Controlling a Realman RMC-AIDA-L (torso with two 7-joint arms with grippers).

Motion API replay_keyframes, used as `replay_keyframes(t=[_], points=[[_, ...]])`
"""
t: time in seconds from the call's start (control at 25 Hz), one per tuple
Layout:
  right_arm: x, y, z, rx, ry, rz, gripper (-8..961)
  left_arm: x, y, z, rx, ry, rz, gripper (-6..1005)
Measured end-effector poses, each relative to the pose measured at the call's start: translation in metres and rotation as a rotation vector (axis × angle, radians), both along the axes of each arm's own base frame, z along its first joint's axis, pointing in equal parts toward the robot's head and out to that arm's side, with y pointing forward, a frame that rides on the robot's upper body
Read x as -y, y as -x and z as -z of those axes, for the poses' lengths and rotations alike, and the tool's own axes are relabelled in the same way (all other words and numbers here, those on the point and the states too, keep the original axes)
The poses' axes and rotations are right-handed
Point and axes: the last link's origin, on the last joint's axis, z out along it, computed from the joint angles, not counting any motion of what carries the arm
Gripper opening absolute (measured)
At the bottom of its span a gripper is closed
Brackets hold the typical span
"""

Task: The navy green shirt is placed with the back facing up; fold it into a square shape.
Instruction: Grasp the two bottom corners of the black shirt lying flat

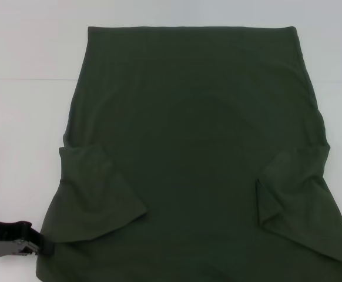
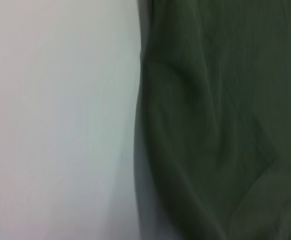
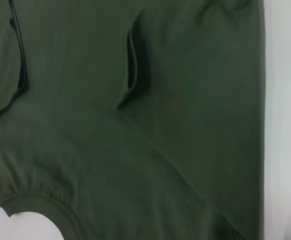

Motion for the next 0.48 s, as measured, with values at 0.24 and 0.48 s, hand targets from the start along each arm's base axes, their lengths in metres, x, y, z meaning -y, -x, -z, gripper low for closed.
replay_keyframes(t=[0.24,0.48], points=[[-0.0017,0.0011,0.0032,0.004,0.001,-0.008,885,-0.0005,-0.0004,-0.0001,0.0,0.0,0.003,28],[-0.0042,0.0021,0.0081,0.025,0.017,-0.019,885,-0.0007,-0.0004,-0.0001,0.0,0.0,0.003,27]])
